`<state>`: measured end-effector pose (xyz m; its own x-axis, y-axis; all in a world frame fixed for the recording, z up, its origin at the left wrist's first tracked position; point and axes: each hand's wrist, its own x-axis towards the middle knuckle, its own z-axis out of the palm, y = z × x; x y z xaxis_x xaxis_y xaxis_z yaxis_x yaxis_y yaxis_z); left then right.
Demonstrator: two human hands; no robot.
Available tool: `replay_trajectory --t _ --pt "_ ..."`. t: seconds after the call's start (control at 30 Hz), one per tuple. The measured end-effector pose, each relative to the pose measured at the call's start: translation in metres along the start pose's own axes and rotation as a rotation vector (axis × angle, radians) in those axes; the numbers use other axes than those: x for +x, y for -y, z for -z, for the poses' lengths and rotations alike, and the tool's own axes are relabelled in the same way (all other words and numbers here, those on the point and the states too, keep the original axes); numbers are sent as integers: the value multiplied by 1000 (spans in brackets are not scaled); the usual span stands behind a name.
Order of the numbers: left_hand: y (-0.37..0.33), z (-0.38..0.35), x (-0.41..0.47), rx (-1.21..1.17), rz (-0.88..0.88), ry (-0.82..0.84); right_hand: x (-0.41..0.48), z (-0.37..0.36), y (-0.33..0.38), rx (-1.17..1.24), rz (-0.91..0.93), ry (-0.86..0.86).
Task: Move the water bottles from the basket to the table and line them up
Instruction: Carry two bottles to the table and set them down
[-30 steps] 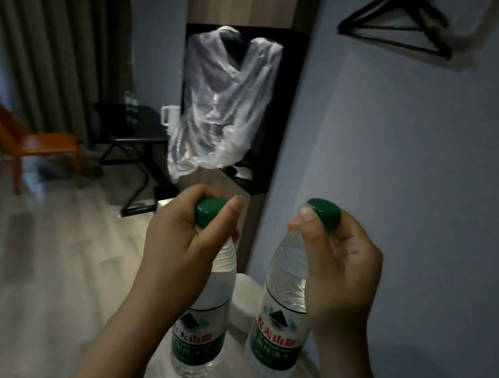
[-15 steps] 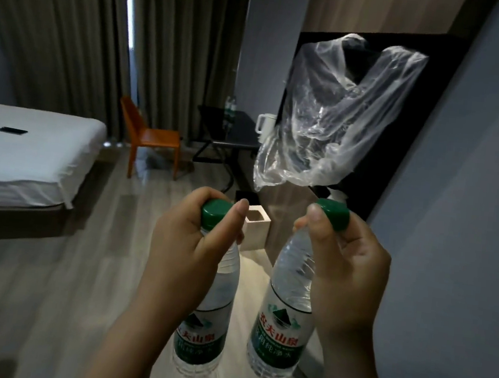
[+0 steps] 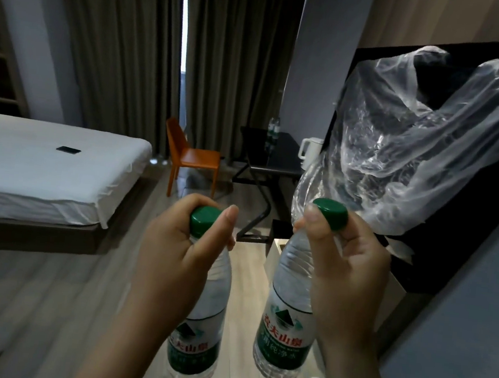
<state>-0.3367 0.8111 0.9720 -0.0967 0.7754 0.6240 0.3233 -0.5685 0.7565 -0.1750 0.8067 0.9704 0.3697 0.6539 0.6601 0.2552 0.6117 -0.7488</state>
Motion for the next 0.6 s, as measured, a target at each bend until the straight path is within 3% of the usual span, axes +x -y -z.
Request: replay_trajectory --t 0.37,0.6 --pt "108 -9 136 4 -6 -45 96 -111 -91 32 34 60" --pt "175 4 239 8 -33 -20 158 -201 -136 14 43 14"
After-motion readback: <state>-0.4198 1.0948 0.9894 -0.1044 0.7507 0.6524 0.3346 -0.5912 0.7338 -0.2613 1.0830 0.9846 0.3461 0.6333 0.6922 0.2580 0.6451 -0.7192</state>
